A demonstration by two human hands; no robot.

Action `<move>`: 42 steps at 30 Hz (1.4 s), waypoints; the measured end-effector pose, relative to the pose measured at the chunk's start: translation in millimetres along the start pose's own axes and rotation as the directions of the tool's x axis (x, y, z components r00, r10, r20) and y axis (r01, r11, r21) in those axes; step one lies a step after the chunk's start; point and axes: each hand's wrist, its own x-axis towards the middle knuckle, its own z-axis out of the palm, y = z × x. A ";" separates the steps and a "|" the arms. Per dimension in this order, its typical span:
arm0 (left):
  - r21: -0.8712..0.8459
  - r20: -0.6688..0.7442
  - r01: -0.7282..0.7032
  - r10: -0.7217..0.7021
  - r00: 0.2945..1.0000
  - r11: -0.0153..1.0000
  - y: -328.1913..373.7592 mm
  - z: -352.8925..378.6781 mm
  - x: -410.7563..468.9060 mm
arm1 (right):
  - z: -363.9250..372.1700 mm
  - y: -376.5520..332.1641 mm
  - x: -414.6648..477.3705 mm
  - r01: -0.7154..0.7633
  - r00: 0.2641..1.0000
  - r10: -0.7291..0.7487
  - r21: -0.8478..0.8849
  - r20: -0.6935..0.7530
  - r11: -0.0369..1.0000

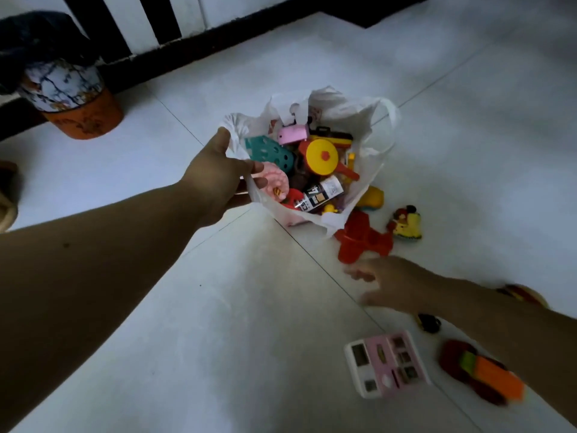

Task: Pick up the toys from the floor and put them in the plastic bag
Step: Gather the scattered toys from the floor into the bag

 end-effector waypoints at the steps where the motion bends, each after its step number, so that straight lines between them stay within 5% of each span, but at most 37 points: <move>1: 0.004 -0.004 0.003 -0.003 1.000 1.000 -0.4 0.6 -2.0 | 16.1 6.5 -10.7 -0.011 0.998 0.017 -0.082 0.068 0.997; 5: 0.028 -0.001 0.011 -0.011 1.000 1.000 -5.2 0.1 -8.4 | 61.9 20.3 -39.0 0.076 0.958 0.004 -0.269 0.287 0.960; 8: 0.038 0.011 0.013 -0.014 1.000 0.999 -8.4 0.0 -10.9 | 84.6 30.2 -46.6 0.151 0.954 0.001 -0.484 0.298 0.862; 12: 0.044 0.019 0.012 -0.013 1.000 0.999 -9.8 1.6 -14.0 | 101.4 49.4 -42.0 0.202 0.979 -0.174 -0.567 0.103 0.798; 17: 0.059 0.020 0.020 -0.022 1.000 0.998 -10.4 -0.1 -13.4 | 85.7 53.3 -29.7 0.205 0.945 -0.293 -0.430 -0.148 0.879; 20: 0.043 0.009 0.023 -0.024 1.000 0.999 -10.6 -1.0 -10.0 | 52.3 22.4 -22.3 0.254 0.822 -0.339 -0.239 -0.458 0.937; 23: 0.044 0.020 0.026 -0.027 0.999 0.999 -8.4 -1.7 -6.4 | -2.6 -23.3 -8.1 0.353 0.620 -0.302 -0.087 -0.724 0.932; 26: 0.057 0.031 0.028 -0.029 0.999 0.998 -3.4 2.0 -7.8 | -62.4 -53.8 27.1 0.291 0.557 -0.292 -0.147 -0.778 0.945; 32: 0.012 0.064 0.006 -0.006 0.998 1.000 1.9 6.8 -13.0 | -107.2 -71.0 126.8 -0.166 0.777 0.081 -0.078 -0.624 0.983; 37: 0.022 0.058 -0.001 -0.001 0.998 1.000 3.7 2.8 -3.0 | -113.0 -46.3 170.2 -0.304 0.664 0.465 0.357 -0.585 0.883; 42: 0.025 0.034 0.000 -0.001 0.999 1.000 2.4 -4.1 8.8 | -125.7 -25.1 190.1 -0.187 0.611 0.520 0.530 -0.596 0.827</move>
